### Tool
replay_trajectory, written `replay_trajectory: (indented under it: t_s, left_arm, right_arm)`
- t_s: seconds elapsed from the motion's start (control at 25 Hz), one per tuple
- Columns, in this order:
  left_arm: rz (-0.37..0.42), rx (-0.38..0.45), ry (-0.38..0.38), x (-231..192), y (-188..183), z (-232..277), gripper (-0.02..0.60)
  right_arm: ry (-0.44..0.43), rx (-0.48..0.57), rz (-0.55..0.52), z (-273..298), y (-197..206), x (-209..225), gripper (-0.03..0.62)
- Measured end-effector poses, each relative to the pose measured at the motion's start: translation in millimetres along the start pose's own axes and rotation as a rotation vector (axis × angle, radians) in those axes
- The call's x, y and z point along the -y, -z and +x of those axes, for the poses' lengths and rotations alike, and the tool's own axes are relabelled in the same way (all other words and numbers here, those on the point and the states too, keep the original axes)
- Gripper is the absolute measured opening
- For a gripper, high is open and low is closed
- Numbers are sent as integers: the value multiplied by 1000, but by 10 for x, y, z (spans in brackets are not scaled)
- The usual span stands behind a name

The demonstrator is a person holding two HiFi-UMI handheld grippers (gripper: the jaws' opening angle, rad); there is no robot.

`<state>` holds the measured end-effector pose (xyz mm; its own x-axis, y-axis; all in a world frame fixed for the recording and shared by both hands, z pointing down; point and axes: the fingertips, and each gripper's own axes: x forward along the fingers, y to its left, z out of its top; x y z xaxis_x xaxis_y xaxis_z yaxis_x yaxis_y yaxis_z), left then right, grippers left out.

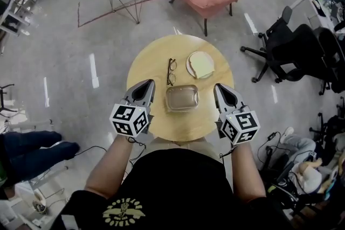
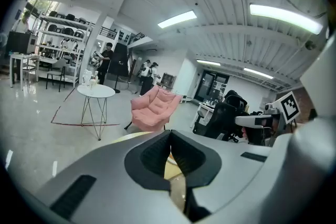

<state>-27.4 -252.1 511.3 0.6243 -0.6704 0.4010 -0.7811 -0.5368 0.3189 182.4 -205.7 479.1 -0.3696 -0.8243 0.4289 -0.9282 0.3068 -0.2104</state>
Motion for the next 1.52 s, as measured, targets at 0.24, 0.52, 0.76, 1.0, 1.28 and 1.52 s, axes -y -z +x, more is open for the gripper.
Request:
replay_trajectory:
  t_s: [0.24,0.52,0.76,1.0,1.28,1.52]
  left_arm:
    - [-42,-71,2,-57,359,181,17]
    - [-122,-162,1,-95,857,367,18]
    - [-211,-286,2,-157,1415,468,18]
    - [-275,-358,21,-117,1752,563,20]
    - [-314,-433,30,-120,2072,639,98]
    - [-367,-468,22,-108,2281,679,130]
  right_arm:
    - [-23,-42,23,167,212,143,14]
    - [-65,-116,54,392,626,284,15]
    - [-102,-213,124,574,1126,322,15]
    - [-124,-288,210,677,1513,419,32]
    - [-136,-413,295,774,2072,495,78]
    - [-160,-483,351,841,2361,488,114]
